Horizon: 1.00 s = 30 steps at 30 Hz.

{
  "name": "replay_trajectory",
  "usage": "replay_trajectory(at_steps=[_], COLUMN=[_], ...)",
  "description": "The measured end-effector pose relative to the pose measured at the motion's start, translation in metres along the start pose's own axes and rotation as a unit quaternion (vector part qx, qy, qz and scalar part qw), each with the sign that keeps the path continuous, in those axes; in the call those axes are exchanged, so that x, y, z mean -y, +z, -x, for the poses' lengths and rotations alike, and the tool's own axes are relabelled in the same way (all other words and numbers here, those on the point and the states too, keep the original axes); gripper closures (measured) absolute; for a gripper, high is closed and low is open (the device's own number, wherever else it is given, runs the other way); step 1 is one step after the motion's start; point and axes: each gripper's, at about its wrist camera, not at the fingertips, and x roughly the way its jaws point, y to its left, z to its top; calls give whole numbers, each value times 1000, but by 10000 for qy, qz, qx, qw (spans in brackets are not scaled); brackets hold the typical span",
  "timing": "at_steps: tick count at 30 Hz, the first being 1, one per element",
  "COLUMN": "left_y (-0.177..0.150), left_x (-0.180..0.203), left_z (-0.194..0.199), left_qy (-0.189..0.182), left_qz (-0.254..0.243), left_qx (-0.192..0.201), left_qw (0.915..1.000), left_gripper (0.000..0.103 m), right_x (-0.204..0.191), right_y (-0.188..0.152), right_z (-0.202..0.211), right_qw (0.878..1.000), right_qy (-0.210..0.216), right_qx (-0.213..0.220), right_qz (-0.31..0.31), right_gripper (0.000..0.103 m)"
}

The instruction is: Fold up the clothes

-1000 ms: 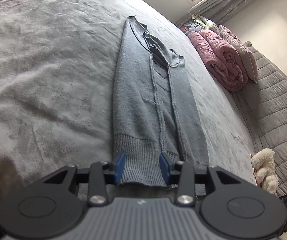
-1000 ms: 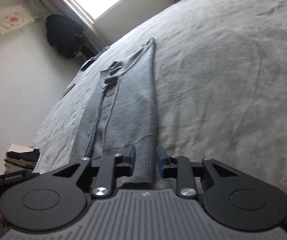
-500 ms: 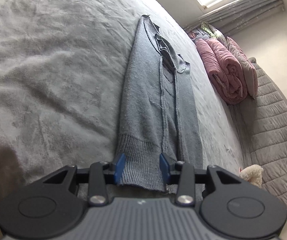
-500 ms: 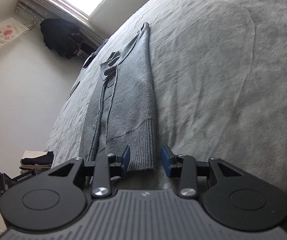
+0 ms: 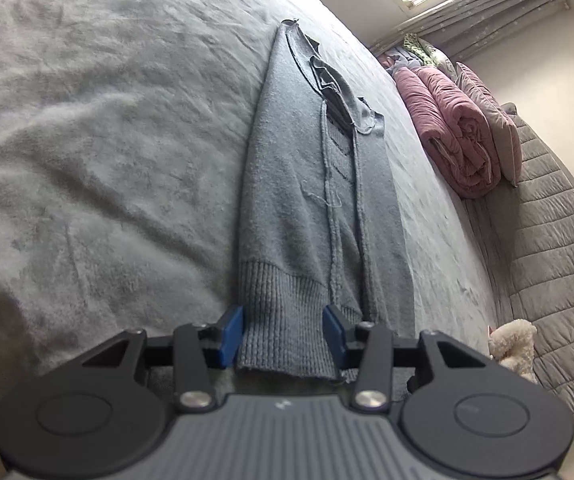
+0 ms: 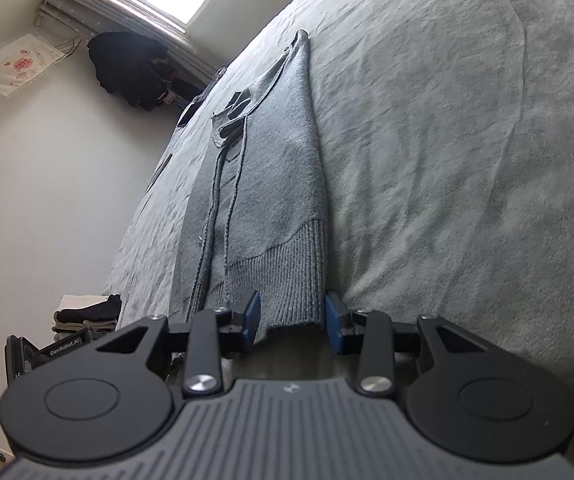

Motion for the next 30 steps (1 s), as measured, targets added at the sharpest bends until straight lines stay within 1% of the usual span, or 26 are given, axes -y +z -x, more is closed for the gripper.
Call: replay_trajectory(at_steps=[2, 4, 6, 8, 9, 10, 11, 12, 13, 17, 18, 20, 26, 30], left_y=[1, 2, 1, -1, -2, -3, -3, -2, -1, 0, -1, -2, -8, -16], left_x=[-2, -4, -1, 5, 8, 11, 12, 11, 10, 8, 8, 10, 21, 26], left_z=[1, 2, 0, -2, -3, -4, -6, -7, -7, -2, -1, 0, 6, 15], left_qy=[56, 74, 155, 288, 366, 470, 562, 597, 593, 603, 616, 638, 705, 693], left_qz=[-5, -4, -157, -356, -462, -562, -631, -637, -588, -525, -542, -592, -812, -912], left_qx=[-33, -50, -53, -17, 5, 24, 28, 14, 11, 69, 86, 117, 229, 252], left_qw=[10000, 10000, 9997, 9989, 9983, 9973, 9964, 9962, 9965, 9968, 9966, 9961, 9939, 9931], left_gripper=[65, 65, 65, 65, 68, 79, 85, 90, 92, 94, 94, 95, 96, 96], right_x=[1, 2, 4, 1, 1, 0, 1, -1, -1, 0, 0, -1, -15, -18], right_y=[1, 1, 1, 0, 0, 0, 0, 0, -1, -1, -1, -2, -4, -7], right_z=[0, 0, 0, -1, -1, -1, -1, -1, -1, -2, -2, -2, 7, 25], right_qw=[10000, 9999, 9998, 9999, 10000, 10000, 10000, 10000, 10000, 9999, 9999, 9997, 9984, 9976], right_qy=[34, 54, 75, 42, 32, 23, 21, 13, -1, -101, -107, -216, -209, -246], right_qx=[-2, -1, 0, 7, 13, 18, 22, 21, 27, 73, 80, 110, 384, 496], right_qz=[-58, -120, -183, -115, -92, -70, -69, -59, -47, -6, -5, 46, 345, 422], right_gripper=[64, 64, 64, 64, 64, 64, 64, 65, 66, 76, 77, 92, 94, 95])
